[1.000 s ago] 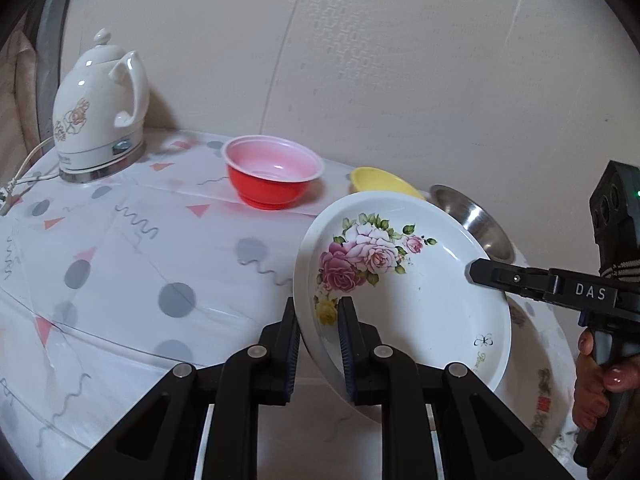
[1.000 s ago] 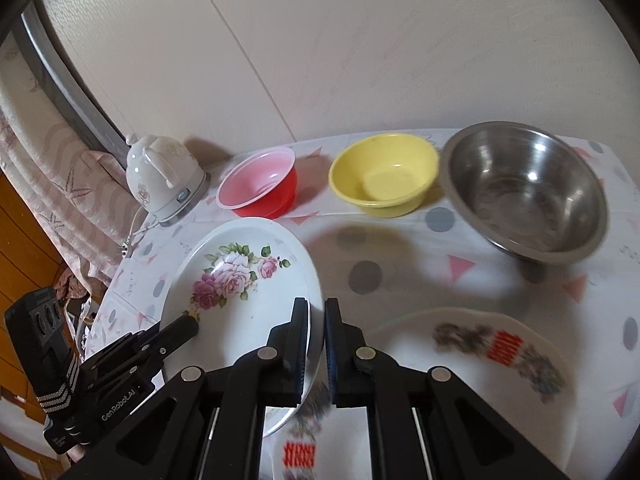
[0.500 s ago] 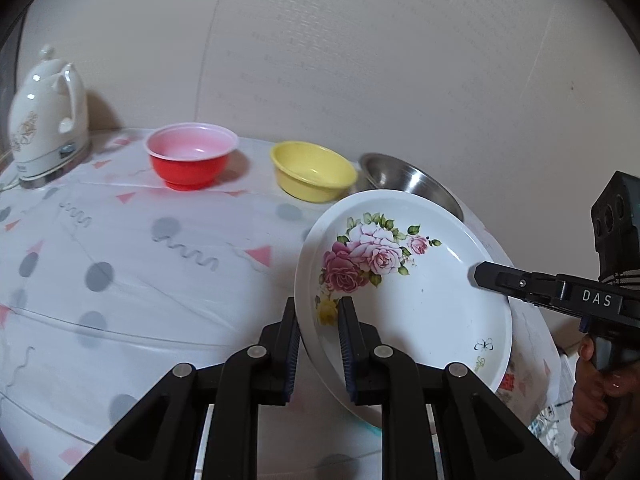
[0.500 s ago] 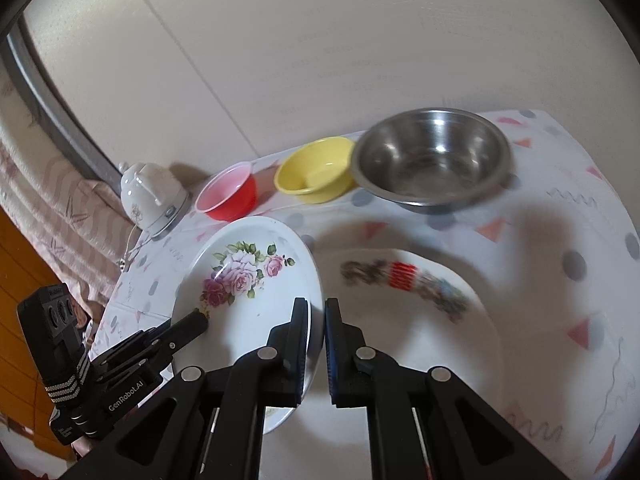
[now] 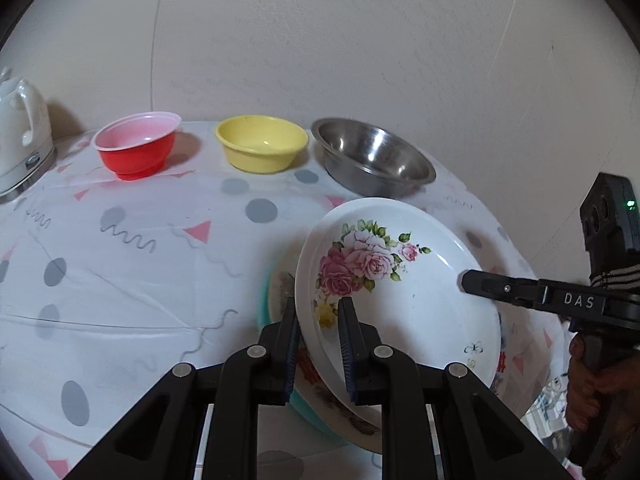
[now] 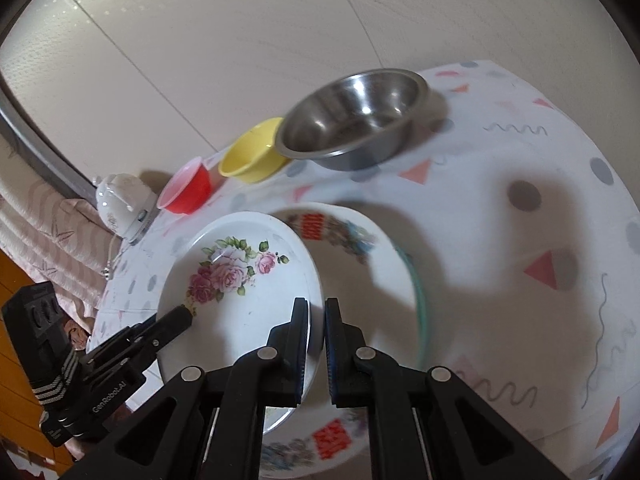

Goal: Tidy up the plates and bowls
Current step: 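Carry the floral plate with both grippers and lower it onto the white plate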

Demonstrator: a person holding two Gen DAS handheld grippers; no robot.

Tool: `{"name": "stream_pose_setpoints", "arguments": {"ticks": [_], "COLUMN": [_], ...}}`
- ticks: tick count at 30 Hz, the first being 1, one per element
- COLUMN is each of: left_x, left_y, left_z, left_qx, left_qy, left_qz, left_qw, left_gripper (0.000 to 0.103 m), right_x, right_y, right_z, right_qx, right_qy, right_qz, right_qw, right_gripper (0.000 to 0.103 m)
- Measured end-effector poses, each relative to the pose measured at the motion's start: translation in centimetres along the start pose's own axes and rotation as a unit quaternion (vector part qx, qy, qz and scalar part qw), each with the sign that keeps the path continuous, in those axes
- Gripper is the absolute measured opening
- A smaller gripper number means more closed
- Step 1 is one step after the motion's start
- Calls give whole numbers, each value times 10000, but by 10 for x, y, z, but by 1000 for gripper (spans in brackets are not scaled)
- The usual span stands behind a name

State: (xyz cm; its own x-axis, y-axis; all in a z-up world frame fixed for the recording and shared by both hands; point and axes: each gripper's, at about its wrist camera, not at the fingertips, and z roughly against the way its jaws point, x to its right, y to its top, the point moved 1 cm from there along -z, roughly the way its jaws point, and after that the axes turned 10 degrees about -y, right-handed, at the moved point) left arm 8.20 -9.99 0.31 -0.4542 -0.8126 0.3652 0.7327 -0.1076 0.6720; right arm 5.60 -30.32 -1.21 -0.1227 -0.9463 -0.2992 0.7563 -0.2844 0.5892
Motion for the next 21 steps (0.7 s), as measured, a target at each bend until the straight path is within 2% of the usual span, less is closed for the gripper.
{"name": "stream_pose_setpoints", "arguments": {"ticks": [14,21], "left_x": [8,8], "left_y": [-4,0], "left_z": [-12,-13], "left_qx": [-139,-254], "left_qy": [204,235], "left_qz": [-247,-250], "left_qw": [9994,9991], "left_gripper": [19,24], "right_x": [9,5], "right_y": [-1,5], "right_z": [-5,-7], "right_qx": [-201,-391], "right_qy": [-282,-446], "right_qz": [72,152], "right_qw": [9994,9981], "right_gripper": [8,8]}}
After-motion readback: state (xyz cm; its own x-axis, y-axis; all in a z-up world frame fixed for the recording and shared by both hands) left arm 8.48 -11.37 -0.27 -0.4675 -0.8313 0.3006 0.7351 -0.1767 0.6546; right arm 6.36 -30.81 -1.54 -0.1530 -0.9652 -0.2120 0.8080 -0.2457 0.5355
